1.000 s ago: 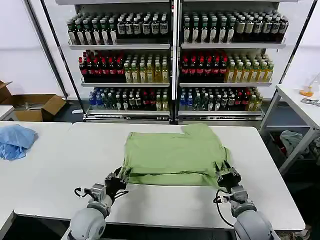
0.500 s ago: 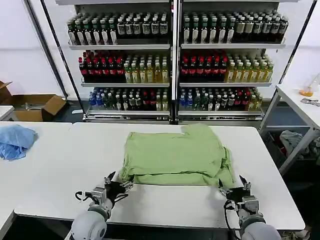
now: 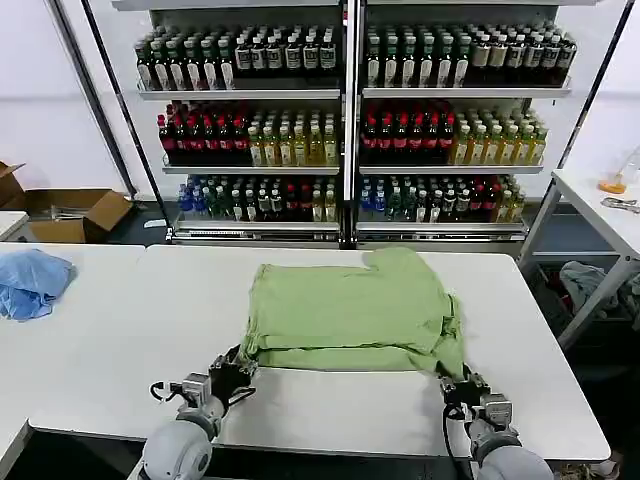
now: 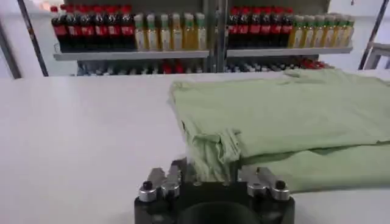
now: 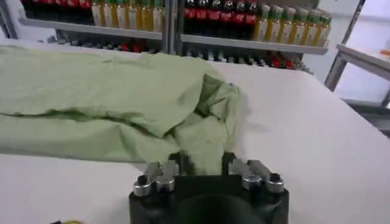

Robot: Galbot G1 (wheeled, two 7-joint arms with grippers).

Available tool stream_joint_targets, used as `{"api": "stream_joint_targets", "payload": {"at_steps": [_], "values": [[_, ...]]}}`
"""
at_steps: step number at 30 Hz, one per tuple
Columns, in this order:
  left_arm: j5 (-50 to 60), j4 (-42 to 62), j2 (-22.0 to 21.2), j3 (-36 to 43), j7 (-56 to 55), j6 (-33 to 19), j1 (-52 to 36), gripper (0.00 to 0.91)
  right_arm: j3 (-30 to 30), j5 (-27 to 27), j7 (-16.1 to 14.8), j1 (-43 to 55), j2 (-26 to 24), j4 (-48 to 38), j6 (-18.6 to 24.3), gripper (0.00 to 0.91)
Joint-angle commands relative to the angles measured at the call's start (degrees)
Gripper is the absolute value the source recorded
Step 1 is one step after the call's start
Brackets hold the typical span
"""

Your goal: Fold and organize the clothes.

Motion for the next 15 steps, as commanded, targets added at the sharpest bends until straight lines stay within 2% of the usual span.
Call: {"api": "stream_joint_targets", "payload": {"at_steps": [1,15], "values": [[-1.84,-1.86,0.24,-0.48,0.95,-0.36,1.96,0.020,0.20,1.08,-0.37,-2.23,-0.79,2.49,0.02,0.000],[-3.44,-8.68,1.44,-3.13,1.45,-0.81,10.88,0.020,4.58,0.63,-1.04,-10.58,-4.49,8.64,0.26,0.000]]}}
